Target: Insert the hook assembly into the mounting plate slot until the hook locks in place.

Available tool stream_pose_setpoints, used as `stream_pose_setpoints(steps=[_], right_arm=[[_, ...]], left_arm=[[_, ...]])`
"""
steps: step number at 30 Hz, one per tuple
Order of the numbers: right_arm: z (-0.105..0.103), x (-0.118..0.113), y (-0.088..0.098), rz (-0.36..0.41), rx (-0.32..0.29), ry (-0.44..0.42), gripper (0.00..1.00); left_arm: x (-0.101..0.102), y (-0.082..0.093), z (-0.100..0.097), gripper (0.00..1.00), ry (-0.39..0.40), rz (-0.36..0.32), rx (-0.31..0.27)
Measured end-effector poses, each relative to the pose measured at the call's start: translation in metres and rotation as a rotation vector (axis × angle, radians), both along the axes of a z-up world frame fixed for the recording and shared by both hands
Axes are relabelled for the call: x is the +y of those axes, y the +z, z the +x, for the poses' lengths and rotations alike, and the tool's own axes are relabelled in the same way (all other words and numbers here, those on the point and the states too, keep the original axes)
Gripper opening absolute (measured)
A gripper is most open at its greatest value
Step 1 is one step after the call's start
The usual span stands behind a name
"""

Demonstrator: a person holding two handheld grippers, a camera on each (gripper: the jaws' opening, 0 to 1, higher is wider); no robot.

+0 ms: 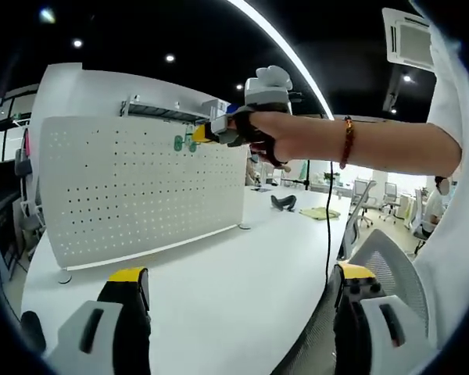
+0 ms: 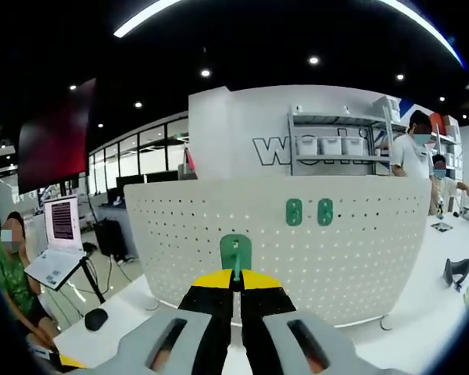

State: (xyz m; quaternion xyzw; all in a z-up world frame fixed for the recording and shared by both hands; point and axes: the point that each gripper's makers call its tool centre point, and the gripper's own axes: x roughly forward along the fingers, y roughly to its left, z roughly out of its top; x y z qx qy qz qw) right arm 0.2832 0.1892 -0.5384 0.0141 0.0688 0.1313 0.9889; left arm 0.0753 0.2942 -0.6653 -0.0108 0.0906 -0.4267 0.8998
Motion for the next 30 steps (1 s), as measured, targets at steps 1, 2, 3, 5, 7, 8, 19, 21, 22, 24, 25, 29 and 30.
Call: stream_pose_setpoints(steps=[1,2,3,5,7,8,19,21,22,24,25,29,30], right_arm=[[0.001,0.001,0.000,-0.006,0.003,-0.001,0.01],[0.002,0.002,0.000,-0.005,0.005,-0.002,0.01],[0.003,0.003,0.001,0.002,0.005,-0.004,0.01],[0.008,0.002,0.003,0.006,0.003,-0.006,0.01],[0.011,0.004,0.004,0.005,0.005,-0.010,0.01],[0.012,0.004,0.005,0.006,0.005,-0.014,0.01],[0.029,0.004,0.012,0.016,0.001,-0.032,0.01],[0.030,0.004,0.012,0.020,0.001,-0.036,0.01],[0.032,0.002,0.012,0.019,0.003,-0.043,0.01],[0.036,0.001,0.013,0.022,0.004,-0.048,0.01],[0.037,0.001,0.014,0.023,0.006,-0.051,0.01],[0.043,-0.001,0.015,0.024,0.006,-0.062,0.01],[0.045,-0.001,0.015,0.024,0.006,-0.064,0.01]], left_arm=[[0.000,0.000,0.000,1.00,0.000,0.001,0.000],[0.000,0.000,0.001,1.00,0.001,0.002,-0.003],[0.001,0.000,0.001,1.00,0.002,0.002,-0.003],[0.003,-0.001,0.002,1.00,0.008,0.007,-0.001],[0.007,-0.001,0.002,1.00,0.017,0.000,-0.002],[0.008,0.000,0.002,1.00,0.019,-0.003,-0.002],[0.021,-0.004,0.007,1.00,0.057,-0.015,0.013],[0.022,-0.005,0.008,1.00,0.057,-0.016,0.017],[0.022,-0.005,0.008,1.00,0.059,-0.015,0.015],[0.023,-0.007,0.009,1.00,0.059,-0.007,0.023],[0.023,-0.007,0.009,1.00,0.058,-0.009,0.021],[0.024,-0.008,0.011,1.00,0.059,-0.017,0.027],[0.024,-0.009,0.012,1.00,0.059,-0.010,0.028]])
